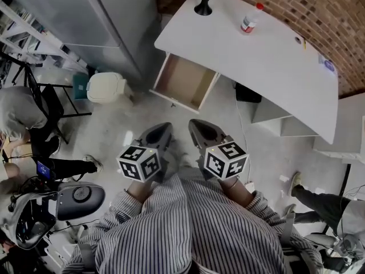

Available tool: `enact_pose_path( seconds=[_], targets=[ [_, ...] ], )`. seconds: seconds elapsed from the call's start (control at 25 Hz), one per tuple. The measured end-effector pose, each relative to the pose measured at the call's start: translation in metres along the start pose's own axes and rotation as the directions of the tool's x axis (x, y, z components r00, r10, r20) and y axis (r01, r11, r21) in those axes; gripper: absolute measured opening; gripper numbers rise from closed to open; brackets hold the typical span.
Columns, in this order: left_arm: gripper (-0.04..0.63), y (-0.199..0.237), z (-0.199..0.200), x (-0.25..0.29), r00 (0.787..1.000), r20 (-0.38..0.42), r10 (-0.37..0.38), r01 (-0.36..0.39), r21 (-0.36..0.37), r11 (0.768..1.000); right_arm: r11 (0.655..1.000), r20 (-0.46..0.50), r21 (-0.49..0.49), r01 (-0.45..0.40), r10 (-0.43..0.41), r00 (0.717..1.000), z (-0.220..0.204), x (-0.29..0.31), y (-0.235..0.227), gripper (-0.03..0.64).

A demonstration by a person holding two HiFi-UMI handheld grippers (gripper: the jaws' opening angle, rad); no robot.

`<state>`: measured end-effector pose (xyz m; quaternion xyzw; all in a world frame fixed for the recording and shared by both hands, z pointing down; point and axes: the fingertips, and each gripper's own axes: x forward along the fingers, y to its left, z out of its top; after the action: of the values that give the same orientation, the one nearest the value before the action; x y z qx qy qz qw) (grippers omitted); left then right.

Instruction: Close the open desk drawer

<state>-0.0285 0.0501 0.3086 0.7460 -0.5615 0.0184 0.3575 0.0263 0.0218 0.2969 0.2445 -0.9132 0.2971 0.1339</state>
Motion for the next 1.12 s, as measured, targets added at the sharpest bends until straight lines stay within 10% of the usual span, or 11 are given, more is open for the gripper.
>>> enact_pose_path(
  seconds=[1.12],
  targets=[
    [0.012,0.080,0.124,0.064,0.966,-0.109,-0.234,0.249,0.164,0.954,0.976,0.141,0.068,0.207,-0.215,0.966,0.087,0.117,-0.023,0.015]
  ],
)
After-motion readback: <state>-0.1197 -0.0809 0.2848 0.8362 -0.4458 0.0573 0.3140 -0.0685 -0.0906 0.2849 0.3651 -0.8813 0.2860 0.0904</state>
